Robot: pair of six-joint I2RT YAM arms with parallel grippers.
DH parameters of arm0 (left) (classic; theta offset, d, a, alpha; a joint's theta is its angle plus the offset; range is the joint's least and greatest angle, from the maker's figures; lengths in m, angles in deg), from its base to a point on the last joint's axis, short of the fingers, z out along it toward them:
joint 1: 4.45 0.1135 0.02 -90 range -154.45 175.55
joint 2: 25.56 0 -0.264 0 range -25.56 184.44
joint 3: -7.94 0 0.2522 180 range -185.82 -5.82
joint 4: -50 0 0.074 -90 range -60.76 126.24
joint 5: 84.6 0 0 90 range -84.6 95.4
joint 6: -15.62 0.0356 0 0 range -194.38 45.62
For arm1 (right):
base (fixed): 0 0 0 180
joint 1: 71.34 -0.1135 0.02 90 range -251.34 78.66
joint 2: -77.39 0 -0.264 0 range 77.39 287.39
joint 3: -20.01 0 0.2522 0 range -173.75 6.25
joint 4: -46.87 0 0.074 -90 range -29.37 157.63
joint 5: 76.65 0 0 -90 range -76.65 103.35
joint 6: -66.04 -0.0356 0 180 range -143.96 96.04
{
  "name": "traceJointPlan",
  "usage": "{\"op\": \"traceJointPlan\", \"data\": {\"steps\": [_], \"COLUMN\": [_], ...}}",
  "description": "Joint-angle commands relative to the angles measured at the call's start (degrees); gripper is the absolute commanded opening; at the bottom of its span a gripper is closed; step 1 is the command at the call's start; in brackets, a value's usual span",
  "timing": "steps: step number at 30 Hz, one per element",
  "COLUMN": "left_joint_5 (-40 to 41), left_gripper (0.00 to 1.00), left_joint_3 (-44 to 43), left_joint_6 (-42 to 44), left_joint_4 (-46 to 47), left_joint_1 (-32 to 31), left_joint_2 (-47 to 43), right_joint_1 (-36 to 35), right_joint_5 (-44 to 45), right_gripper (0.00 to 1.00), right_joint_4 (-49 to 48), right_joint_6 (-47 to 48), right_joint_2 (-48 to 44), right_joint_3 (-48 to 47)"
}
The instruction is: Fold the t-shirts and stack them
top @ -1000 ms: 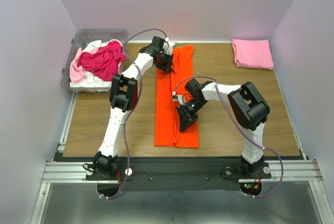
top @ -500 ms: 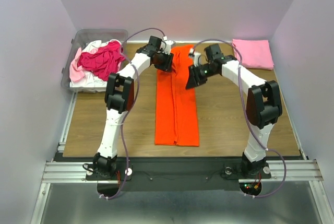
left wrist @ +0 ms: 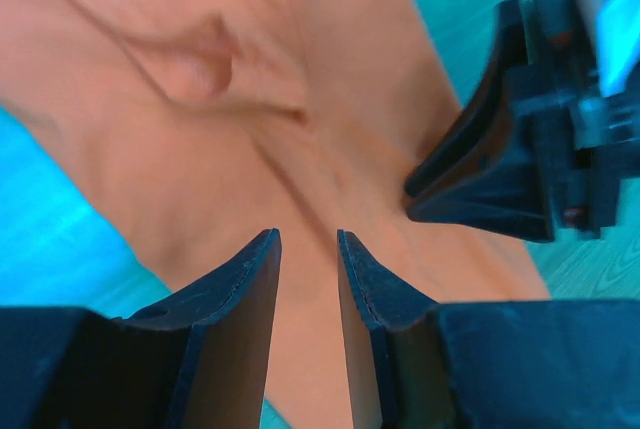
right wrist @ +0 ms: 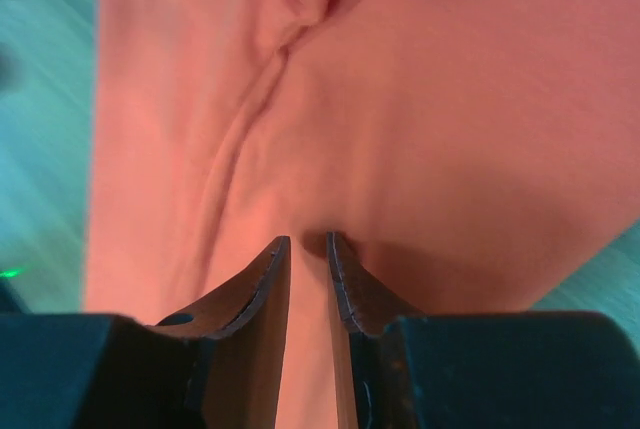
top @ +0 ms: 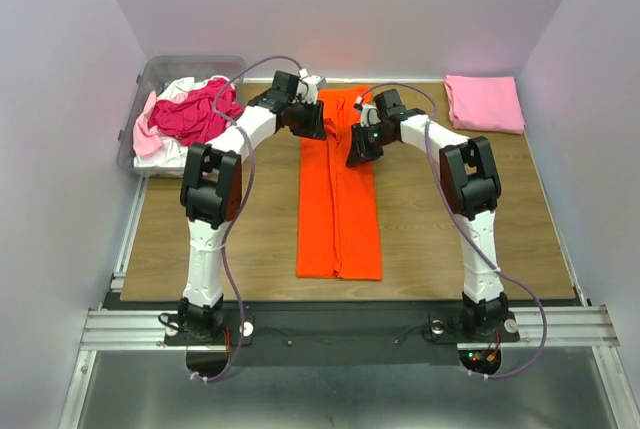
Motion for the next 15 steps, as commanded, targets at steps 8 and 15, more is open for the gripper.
{"op": "traceJointPlan", "data": {"steps": [8,15], "left_joint_5": [0.02,-0.69], "left_gripper": [0.4,0.39], "left_joint_3": [-0.1,-10.21], "left_joint_6": [-2.66,-0.64], "left_joint_4": [1.08,-1.3], "left_joint_1": [2.18,3.59], "left_joint_2": [7.73,14.6], "right_joint_1": [0.85,2.25], "right_joint_5": [2.49,4.33], "right_gripper": [0.27,0.27], "right_joint_4": [-5.98,-6.15], "right_joint_6": [-3.93,-4.2], "right_joint_2": [3.55,7.86], "right_joint_3": [-1.11,-6.37]}}
